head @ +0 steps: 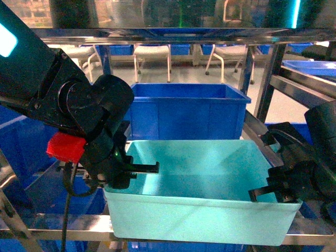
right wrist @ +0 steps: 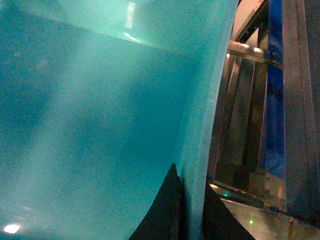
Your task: Organize blue bins on left shelf correctly
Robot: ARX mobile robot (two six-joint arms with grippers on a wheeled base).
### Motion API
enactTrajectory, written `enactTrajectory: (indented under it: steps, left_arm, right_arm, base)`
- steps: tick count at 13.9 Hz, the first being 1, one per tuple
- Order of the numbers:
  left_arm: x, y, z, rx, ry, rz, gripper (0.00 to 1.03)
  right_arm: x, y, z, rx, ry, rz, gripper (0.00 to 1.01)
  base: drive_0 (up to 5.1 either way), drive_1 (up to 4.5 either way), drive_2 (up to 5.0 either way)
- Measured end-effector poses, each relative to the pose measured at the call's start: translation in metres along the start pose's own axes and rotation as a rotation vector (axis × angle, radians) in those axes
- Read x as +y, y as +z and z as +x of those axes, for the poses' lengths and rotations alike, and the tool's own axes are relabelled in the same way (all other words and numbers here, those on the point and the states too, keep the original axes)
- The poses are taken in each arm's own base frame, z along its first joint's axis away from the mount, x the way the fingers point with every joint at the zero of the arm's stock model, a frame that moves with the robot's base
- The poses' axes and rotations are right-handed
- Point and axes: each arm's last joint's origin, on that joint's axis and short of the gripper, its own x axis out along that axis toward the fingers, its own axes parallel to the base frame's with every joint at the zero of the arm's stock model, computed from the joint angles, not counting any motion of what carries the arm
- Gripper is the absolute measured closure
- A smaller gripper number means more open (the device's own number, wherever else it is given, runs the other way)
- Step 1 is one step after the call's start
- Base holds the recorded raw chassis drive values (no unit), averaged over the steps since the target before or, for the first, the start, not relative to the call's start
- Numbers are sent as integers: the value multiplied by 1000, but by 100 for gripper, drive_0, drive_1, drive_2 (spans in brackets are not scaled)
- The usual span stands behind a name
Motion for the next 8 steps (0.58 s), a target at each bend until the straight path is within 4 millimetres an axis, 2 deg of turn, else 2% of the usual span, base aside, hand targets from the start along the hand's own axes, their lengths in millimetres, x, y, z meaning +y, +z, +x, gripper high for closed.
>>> enactTrajectory:
  steps: [4,5,6,8]
  left_arm:
    - [0,2,3,6,0,5,101]
    - [1,2,4,6,7,10,96]
    - [1,5,4,-8,31,26,85]
    - [4,8,4,-19,33,26,58]
  right_arm:
    - [0,0,0,-1,-10,-4,99]
    - [0,0,0,-1,-9,-4,99]
    - [1,2,1,-6,3,-30,98]
    - [8,-1,3,10,35,-137,71]
  base:
    - [0,0,0]
    - [0,0,0]
    - [0,0,0]
    - [0,0,0]
